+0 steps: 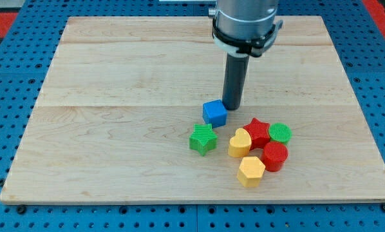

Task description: Push the green cube to the bottom

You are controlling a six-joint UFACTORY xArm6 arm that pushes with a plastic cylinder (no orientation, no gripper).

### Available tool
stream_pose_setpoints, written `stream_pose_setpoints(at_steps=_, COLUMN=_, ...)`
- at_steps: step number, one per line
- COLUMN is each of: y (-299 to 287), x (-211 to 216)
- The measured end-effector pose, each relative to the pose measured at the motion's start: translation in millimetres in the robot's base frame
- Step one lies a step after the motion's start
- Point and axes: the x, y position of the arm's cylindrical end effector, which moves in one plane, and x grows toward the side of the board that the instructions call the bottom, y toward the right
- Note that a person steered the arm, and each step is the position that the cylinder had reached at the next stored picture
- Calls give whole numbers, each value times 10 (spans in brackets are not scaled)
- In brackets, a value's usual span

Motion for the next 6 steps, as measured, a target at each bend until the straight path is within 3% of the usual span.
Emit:
stream_pose_setpoints(at_steps=1, y=488, x=-181)
stream_pose_setpoints(at_steps=2, y=922, x=209)
stream_pose_setpoints(at_steps=3, y=947, x=888)
stream_pose_setpoints(at_steps=6, y=657, x=1051)
